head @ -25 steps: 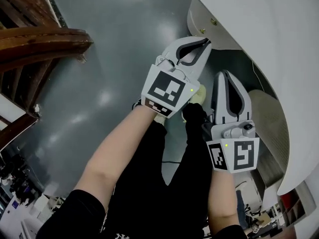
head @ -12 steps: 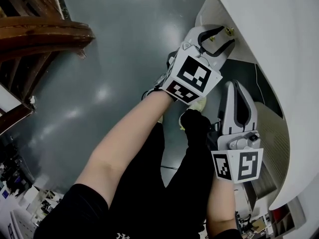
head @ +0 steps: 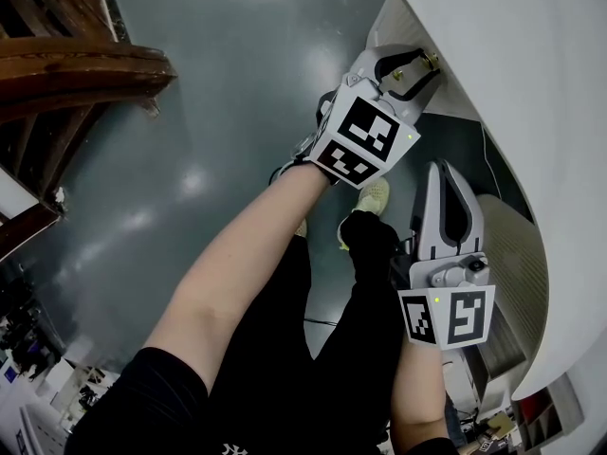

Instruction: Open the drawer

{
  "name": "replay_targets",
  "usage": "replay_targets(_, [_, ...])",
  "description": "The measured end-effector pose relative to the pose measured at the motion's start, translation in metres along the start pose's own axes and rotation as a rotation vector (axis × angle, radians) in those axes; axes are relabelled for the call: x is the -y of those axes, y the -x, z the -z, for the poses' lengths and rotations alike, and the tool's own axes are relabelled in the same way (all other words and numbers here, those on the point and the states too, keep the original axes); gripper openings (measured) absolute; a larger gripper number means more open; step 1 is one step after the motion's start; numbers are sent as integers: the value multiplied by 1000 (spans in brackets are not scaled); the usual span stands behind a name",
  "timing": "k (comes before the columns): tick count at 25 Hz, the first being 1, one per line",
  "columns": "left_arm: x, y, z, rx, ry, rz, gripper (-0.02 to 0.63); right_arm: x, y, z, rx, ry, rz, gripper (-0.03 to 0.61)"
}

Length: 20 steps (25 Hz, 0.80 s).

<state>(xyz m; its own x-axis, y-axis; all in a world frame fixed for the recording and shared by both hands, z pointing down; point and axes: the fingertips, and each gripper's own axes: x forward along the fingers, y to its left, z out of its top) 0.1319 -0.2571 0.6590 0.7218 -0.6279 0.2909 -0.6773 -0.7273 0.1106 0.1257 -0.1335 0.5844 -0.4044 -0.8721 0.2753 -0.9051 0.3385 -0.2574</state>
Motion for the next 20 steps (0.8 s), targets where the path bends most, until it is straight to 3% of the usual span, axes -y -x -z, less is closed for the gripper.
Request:
replay_targets(6, [-1,-7,0,-19,-46,-3,110,1,3,-1,-9,-3,10,15])
replay_targets(20, [0,1,5,-47,-6,-8,107,-6,14,2,-35,-40,31,15])
